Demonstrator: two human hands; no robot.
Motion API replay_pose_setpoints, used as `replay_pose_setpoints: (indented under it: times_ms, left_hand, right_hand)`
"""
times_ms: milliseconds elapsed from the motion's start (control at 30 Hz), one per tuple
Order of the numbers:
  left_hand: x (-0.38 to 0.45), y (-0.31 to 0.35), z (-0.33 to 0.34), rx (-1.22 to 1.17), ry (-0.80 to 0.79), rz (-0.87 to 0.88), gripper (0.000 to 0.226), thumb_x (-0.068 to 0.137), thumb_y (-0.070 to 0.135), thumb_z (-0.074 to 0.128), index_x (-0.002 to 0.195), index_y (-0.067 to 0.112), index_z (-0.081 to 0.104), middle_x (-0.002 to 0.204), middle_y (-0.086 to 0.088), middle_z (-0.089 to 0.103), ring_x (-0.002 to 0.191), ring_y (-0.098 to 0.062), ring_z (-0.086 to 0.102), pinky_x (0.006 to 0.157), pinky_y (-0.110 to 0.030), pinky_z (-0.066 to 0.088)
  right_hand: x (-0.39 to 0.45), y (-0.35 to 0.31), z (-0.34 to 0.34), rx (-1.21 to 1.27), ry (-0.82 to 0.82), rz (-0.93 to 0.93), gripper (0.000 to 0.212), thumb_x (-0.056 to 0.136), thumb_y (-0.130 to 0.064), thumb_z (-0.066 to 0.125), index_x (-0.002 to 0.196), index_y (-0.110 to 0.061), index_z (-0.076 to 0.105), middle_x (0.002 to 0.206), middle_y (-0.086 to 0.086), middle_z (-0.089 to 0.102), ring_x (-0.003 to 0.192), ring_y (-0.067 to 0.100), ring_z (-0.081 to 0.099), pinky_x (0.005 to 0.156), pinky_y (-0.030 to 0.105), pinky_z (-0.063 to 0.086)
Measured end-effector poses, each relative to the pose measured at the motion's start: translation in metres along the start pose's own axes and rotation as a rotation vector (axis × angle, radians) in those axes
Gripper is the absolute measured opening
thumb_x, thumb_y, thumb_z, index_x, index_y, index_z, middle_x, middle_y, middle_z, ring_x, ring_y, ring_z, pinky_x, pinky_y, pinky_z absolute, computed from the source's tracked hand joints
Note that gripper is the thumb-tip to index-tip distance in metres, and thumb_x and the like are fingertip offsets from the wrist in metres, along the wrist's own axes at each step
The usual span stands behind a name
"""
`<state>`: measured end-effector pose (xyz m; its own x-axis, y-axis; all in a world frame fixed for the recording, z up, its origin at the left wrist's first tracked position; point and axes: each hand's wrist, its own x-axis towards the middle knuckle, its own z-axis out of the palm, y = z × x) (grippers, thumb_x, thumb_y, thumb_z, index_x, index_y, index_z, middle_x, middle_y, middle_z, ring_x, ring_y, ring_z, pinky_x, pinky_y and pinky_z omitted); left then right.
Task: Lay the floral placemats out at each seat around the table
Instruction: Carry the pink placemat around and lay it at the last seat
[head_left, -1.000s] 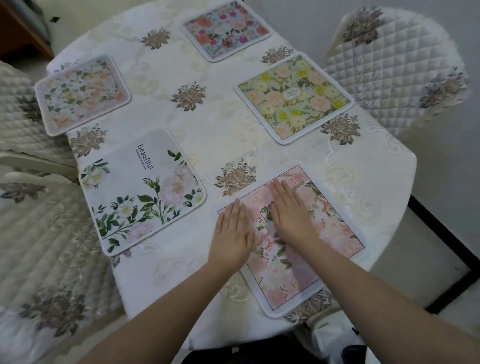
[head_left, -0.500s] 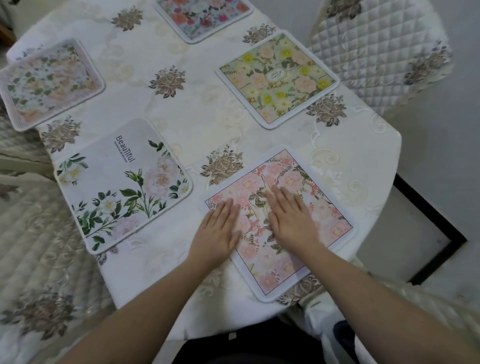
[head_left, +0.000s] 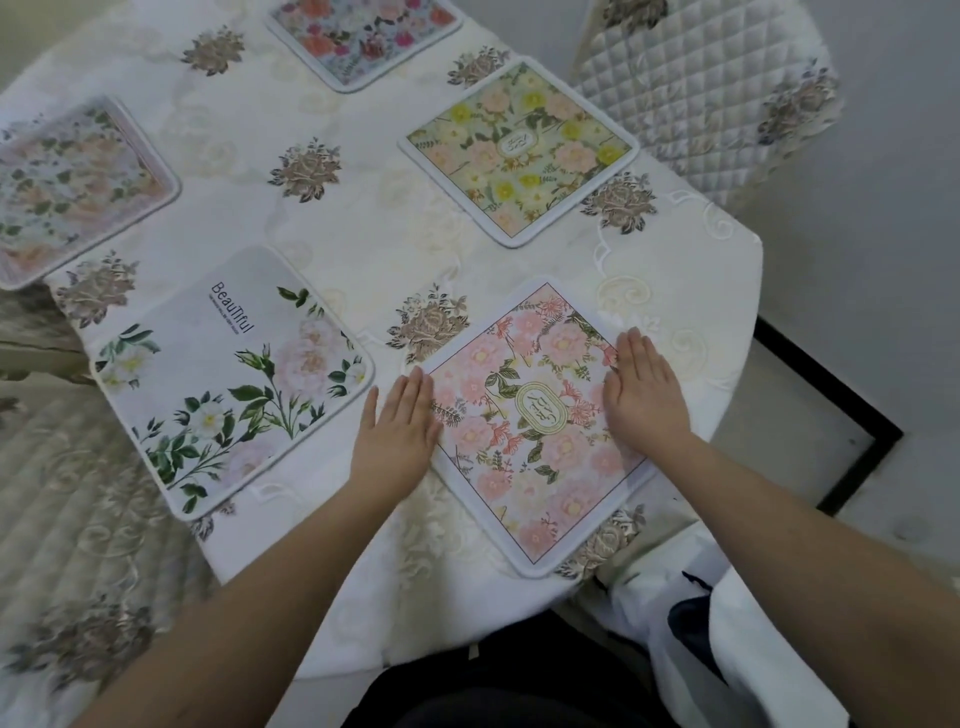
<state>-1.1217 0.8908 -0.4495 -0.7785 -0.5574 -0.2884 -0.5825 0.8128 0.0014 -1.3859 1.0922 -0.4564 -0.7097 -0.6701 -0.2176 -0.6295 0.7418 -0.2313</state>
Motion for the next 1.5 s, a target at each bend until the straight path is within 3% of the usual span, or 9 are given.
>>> replay_pose_setpoints:
  times_ms: [200, 267, 333, 500, 667, 1000, 1200, 1333, 1500]
  left_hand:
    - [-0.02, 0.063, -0.01, -0.045, 0.038, 0.141, 0.066, 0.091, 0.016, 0.012, 0.156, 0.006, 0.012, 0.165, -0.013, 0.014, 0.153, -0.028, 0.01, 0.119, -0.045, -0.009]
    - [-0.038, 0.084, -0.002, -0.091, 0.103, 0.251, 0.064, 0.09, 0.02, 0.024, 0.151, 0.003, 0.034, 0.158, -0.016, 0.034, 0.148, -0.029, 0.028, 0.122, -0.048, 0.008]
    - [-0.057, 0.098, 0.011, -0.189, 0.078, 0.295, 0.06, 0.094, 0.024, 0.027, 0.146, -0.002, 0.041, 0.155, -0.019, 0.037, 0.146, -0.031, 0.033, 0.12, -0.05, 0.024]
    - [-0.065, 0.085, 0.032, -0.118, 0.016, 0.385, 0.062, 0.102, 0.037, 0.031, 0.152, -0.001, 0.027, 0.161, -0.019, 0.023, 0.15, -0.032, 0.02, 0.117, -0.051, 0.029]
    - [-0.049, 0.067, 0.031, -0.05, -0.013, 0.437, 0.084, 0.095, 0.067, 0.032, 0.156, 0.01, 0.022, 0.164, -0.015, 0.016, 0.152, -0.032, 0.014, 0.12, -0.05, 0.017]
    - [-0.012, 0.011, 0.021, -0.097, -0.068, 0.267, 0.104, 0.081, 0.09, 0.021, 0.155, 0.03, -0.018, 0.164, 0.0, -0.023, 0.151, -0.017, -0.02, 0.122, -0.04, -0.004]
    - [0.008, -0.028, 0.009, -0.061, -0.07, 0.168, 0.102, 0.081, 0.089, 0.008, 0.154, 0.024, -0.021, 0.162, 0.004, -0.027, 0.149, -0.011, -0.023, 0.121, -0.032, -0.009]
    - [0.01, -0.023, 0.003, -0.102, -0.032, 0.131, 0.082, 0.097, 0.068, 0.012, 0.157, 0.016, -0.008, 0.165, -0.001, -0.013, 0.153, -0.017, -0.008, 0.123, -0.035, -0.002]
    - [0.016, 0.019, -0.003, -0.242, 0.014, 0.048, 0.065, 0.105, 0.043, 0.021, 0.158, 0.013, -0.004, 0.167, -0.005, -0.006, 0.153, -0.02, 0.003, 0.123, -0.044, 0.008]
  right_hand:
    - [-0.047, -0.073, 0.014, 0.189, 0.009, -0.066, 0.056, 0.106, -0.031, 0.024, 0.157, -0.012, 0.013, 0.165, 0.003, 0.005, 0.152, 0.015, -0.002, 0.122, 0.032, -0.004]
    - [-0.073, -0.096, 0.031, 0.212, -0.02, -0.089, 0.057, 0.105, -0.035, 0.022, 0.157, -0.016, 0.008, 0.165, -0.002, -0.001, 0.151, 0.011, -0.007, 0.121, 0.03, -0.007]
    - [-0.095, -0.104, 0.049, 0.077, -0.061, -0.123, 0.06, 0.102, -0.037, 0.014, 0.157, -0.016, 0.002, 0.165, 0.0, -0.004, 0.151, 0.014, -0.009, 0.121, 0.033, -0.008]
    - [-0.109, -0.086, 0.059, -0.064, -0.044, -0.192, 0.059, 0.103, -0.038, 0.019, 0.158, -0.017, 0.011, 0.165, 0.0, 0.009, 0.152, 0.015, 0.004, 0.124, 0.041, 0.004]
    - [-0.104, -0.064, 0.055, -0.041, -0.047, -0.166, 0.063, 0.099, -0.048, 0.027, 0.157, -0.027, 0.014, 0.165, -0.003, 0.009, 0.152, 0.014, 0.004, 0.123, 0.043, 0.004]
    - [-0.078, 0.002, 0.031, -0.022, 0.009, -0.005, 0.065, 0.1, -0.055, 0.021, 0.157, -0.03, 0.003, 0.166, 0.003, 0.003, 0.153, 0.018, 0.0, 0.123, 0.04, -0.001]
    - [-0.059, 0.04, 0.016, 0.036, 0.029, 0.147, 0.074, 0.099, -0.057, 0.015, 0.157, -0.014, 0.004, 0.166, 0.006, 0.001, 0.152, 0.019, -0.001, 0.123, 0.037, -0.002]
    - [-0.049, 0.029, 0.005, 0.095, 0.03, 0.283, 0.07, 0.101, -0.046, 0.022, 0.156, -0.006, 0.006, 0.166, 0.009, 0.004, 0.152, 0.019, 0.0, 0.124, 0.04, 0.0]
    - [-0.051, -0.047, 0.007, 0.119, 0.033, 0.06, 0.065, 0.102, -0.041, 0.021, 0.157, -0.011, 0.004, 0.166, 0.006, 0.0, 0.152, 0.018, -0.003, 0.12, 0.034, -0.008]
